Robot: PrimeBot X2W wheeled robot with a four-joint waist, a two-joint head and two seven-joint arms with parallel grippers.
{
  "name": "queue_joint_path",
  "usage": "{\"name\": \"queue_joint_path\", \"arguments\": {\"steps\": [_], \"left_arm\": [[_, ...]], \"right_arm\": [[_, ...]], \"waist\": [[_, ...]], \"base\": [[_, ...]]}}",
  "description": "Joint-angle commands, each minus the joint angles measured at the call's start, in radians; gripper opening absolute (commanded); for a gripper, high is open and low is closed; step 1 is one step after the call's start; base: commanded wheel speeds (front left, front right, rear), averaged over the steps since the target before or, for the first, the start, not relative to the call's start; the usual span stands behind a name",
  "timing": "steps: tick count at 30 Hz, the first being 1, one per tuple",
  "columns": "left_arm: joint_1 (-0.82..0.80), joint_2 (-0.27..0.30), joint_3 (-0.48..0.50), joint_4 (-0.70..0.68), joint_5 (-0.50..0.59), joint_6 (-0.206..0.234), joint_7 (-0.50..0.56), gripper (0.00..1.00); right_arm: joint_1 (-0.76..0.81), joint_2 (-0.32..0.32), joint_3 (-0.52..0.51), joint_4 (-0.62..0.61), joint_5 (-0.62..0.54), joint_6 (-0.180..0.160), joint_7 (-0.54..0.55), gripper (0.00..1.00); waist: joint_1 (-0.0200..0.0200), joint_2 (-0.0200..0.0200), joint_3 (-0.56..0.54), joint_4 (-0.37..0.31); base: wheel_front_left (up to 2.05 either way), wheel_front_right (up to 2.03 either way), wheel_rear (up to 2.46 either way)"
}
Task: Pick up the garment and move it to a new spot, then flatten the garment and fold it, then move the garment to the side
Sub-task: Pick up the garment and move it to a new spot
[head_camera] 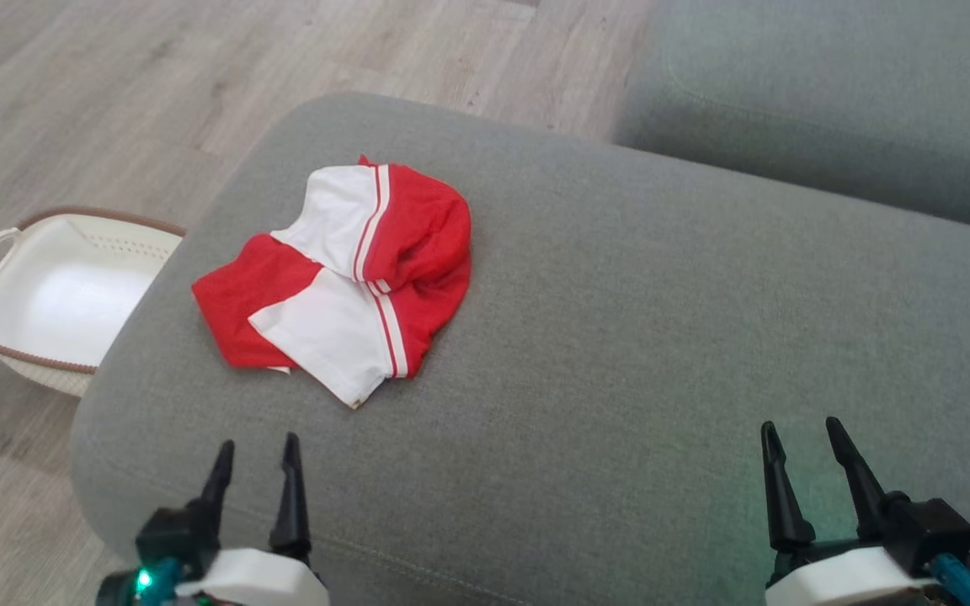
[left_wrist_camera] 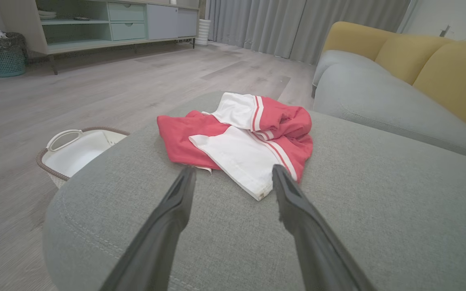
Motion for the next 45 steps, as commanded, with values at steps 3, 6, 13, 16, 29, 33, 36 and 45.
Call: {"name": "queue_joint_path", "arguments": {"steps": [3,6,13,16,29,33,36,45], "left_arm": [[-0.076,-0.002,0.056,-0.051,-0.02,0.007,-0.008,1.0],[-0.124,-0.002,0.077,-0.048,-0.028,0.0,-0.008,1.0],[-0.339,0.011,0.103,0.058,-0.063,-0.036,0.011,1.0],[-0.455,0.019,0.108,0.112,-0.083,-0.057,0.045,1.0],[-0.813,0.086,0.075,0.501,-0.112,-0.137,0.308,1.0],[-0.845,0.093,0.061,0.608,-0.119,-0.161,0.347,0.0],[-0.858,0.096,0.069,0.629,-0.133,-0.169,0.321,0.0],[-0.856,0.085,0.067,0.313,-0.191,-0.208,0.264,0.0]], "right_arm": [[-0.063,-0.008,0.021,-0.03,-0.013,0.008,-0.011,1.0],[-0.088,-0.008,0.017,-0.038,-0.042,0.008,-0.011,1.0],[-0.171,-0.019,-0.014,-0.068,-0.113,0.008,0.0,1.0],[-0.203,-0.033,-0.013,-0.079,-0.124,0.008,0.008,1.0],[-0.288,-0.063,0.027,-0.075,-0.118,0.008,0.021,1.0],[-0.285,-0.055,0.027,-0.061,-0.109,0.008,0.016,1.0],[-0.273,-0.047,0.023,-0.049,-0.103,0.008,0.012,1.0],[-0.225,-0.017,0.026,-0.006,-0.071,0.008,-0.004,1.0]], "waist": [[0.0,0.0,0.056,-0.033],[0.0,0.0,0.134,-0.065],[0.0,0.0,0.348,-0.114],[0.0,0.0,0.418,-0.124],[0.0,0.0,0.481,-0.169],[0.0,0.0,0.451,-0.189],[0.0,0.0,0.421,-0.198],[0.0,0.0,0.293,-0.226]], "base": [[0.0,0.0,0.0],[0.0,0.0,0.0],[0.0,0.0,0.0],[0.0,0.0,0.0],[0.0,0.0,0.0],[0.0,0.0,0.0],[0.0,0.0,0.0],[0.0,0.0,0.0]]}}
